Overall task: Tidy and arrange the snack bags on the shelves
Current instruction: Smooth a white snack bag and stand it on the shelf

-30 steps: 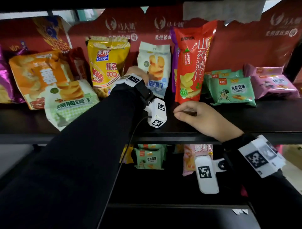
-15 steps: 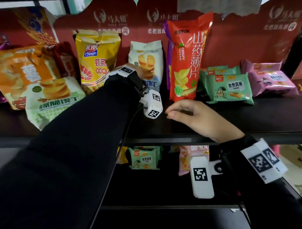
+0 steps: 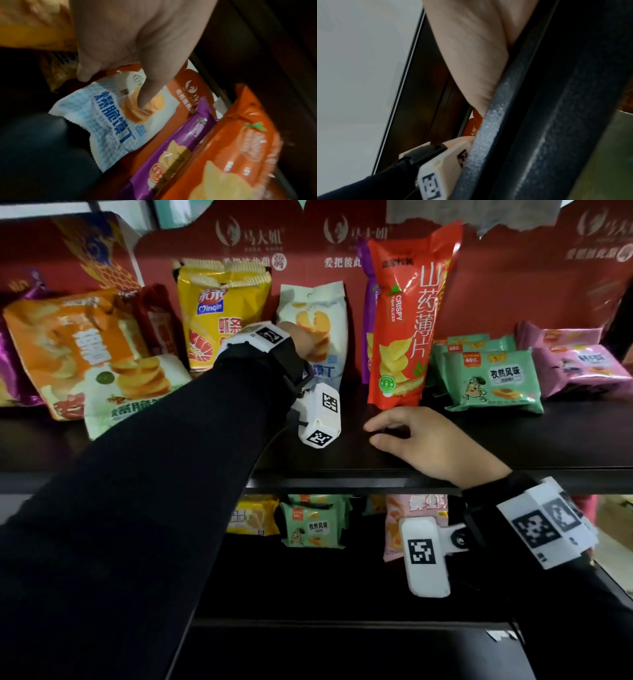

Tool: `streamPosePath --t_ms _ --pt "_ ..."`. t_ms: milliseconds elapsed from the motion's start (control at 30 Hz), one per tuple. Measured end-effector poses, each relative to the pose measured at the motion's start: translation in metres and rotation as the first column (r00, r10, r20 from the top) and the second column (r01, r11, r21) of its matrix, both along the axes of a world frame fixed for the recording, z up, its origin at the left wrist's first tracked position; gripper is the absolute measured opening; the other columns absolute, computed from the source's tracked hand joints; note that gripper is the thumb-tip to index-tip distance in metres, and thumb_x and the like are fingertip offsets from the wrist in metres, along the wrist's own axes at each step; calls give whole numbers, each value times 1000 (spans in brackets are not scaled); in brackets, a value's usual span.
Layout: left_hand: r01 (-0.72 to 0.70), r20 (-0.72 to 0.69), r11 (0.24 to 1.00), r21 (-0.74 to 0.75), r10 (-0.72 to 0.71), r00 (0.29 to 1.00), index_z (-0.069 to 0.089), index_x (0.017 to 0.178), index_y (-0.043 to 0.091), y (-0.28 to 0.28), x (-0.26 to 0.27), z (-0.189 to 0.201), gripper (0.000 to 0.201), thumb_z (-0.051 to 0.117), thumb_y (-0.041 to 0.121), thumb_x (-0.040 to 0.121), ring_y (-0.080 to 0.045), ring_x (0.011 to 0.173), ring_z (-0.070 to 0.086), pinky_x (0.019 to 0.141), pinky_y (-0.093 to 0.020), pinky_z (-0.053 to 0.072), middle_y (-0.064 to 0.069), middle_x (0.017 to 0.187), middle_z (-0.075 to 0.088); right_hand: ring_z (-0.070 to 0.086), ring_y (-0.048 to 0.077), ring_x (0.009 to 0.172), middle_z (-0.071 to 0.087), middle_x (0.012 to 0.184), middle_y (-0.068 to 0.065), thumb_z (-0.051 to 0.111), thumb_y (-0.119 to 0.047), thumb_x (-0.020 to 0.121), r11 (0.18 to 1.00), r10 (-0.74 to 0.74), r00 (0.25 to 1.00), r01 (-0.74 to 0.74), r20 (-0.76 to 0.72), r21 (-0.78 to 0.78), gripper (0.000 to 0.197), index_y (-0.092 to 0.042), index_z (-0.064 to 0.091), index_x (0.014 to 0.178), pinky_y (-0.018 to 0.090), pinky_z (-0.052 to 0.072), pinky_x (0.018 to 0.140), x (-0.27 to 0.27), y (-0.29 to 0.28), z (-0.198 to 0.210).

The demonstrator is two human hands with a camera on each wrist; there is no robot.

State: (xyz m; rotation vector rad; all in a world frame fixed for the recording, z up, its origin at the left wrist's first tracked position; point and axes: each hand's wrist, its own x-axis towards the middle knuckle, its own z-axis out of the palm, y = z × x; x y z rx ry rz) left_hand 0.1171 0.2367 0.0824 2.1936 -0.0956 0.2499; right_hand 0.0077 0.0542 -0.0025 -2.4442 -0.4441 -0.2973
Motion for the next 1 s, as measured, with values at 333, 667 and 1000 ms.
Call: streamPosePath --t_ms 333,667,1000 --pt "-262 360 956 -132 292 886 63 111 13 108 -94 4 42 74 34 76 -21 93 61 76 -32 49 -10 111 62 54 17 118 63 124 -1 57 -30 93 990 -92 994 97 55 -103 22 -23 67 112 22 37 91 7 23 -2" --pt "-598 52 797 -83 603 796 9 150 8 171 -128 -55 99 71 45 81 -31 136 36 104 -35 34 -15 151 29 55 26 117 64 123 2 57 -36 92 990 -83 993 93 89 -105 26 -22 67 111 42 43 100 3 37 -4" --pt "-617 -10 777 -125 621 784 46 129 10 192 -156 -42 78 83 43 68 -17 86 62 57 -29 53 -4 119 62 57 19 113 66 117 -5 59 -44 89 995 -87 995 90 57 -46 24 -30 67 106 37 46 93 -3 32 -4"
